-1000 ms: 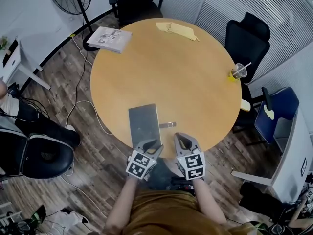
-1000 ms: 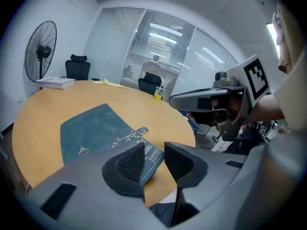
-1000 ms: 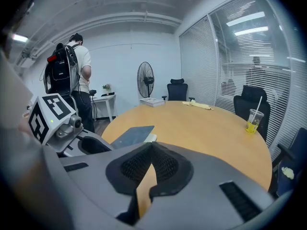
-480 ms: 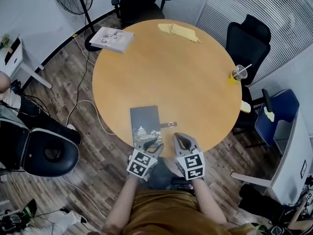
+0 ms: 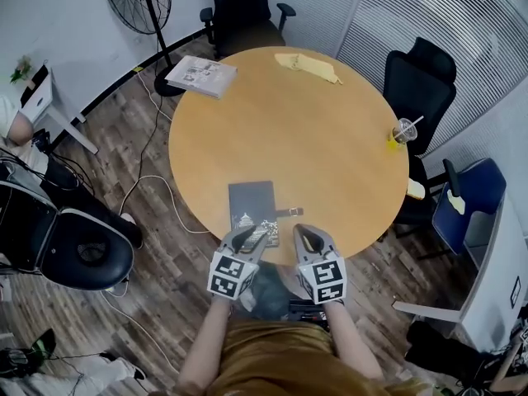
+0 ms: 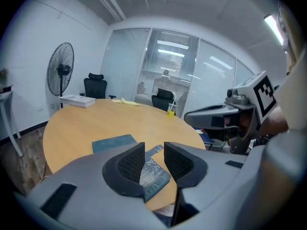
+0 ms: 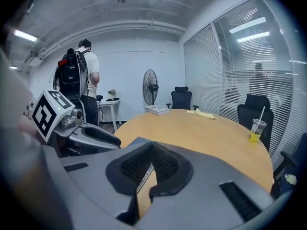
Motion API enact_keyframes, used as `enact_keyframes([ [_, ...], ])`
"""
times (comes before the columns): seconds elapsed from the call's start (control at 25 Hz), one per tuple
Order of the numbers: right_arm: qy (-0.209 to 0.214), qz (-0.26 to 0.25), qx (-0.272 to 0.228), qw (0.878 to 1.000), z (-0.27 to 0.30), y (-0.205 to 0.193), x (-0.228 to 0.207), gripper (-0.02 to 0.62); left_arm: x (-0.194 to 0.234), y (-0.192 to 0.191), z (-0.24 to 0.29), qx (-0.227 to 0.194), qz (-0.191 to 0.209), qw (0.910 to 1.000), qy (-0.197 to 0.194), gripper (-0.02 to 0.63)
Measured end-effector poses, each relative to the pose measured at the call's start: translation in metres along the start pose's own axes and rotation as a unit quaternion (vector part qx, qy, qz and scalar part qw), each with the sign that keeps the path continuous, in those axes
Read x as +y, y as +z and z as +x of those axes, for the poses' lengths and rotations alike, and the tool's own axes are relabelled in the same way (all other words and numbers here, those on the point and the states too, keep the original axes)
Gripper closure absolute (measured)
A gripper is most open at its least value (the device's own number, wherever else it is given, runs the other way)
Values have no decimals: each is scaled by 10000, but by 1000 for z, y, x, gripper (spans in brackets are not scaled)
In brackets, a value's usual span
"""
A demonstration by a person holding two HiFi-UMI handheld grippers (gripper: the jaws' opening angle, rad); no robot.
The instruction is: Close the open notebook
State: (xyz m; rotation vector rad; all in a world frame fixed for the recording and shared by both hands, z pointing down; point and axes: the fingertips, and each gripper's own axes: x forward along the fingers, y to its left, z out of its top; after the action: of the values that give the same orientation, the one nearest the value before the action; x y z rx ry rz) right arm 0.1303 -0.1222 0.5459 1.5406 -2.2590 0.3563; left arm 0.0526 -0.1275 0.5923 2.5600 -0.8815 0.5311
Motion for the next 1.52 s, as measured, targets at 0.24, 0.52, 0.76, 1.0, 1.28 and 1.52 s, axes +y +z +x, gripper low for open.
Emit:
enact_keyframes([
  [0.24,43,-97,-243,9996,-12,15,16,583,16,31,-36,-621,-30,9971,446,468],
  [0.52,64,-202,-496,9985,-27,31,35,583,20,48,-74,-1037,-9,9918,753,471],
  [0.76,138,-214,-620,9977,-34,36,48,583,26,56,-103,-1312,28,9856,1068,491],
  [1.0,147,-260,-679,9972,-37,40,56,583,30,56,-116,-1426,-27,9829,1165,497],
  [1.28,171,-307,-687,9970,-37,44,60,583,32,52,-121,-1398,-92,9833,1160,499],
  [1.52,258,-278,-689,9969,-32,42,65,583,36,50,-121,-1387,-95,9833,1179,500],
])
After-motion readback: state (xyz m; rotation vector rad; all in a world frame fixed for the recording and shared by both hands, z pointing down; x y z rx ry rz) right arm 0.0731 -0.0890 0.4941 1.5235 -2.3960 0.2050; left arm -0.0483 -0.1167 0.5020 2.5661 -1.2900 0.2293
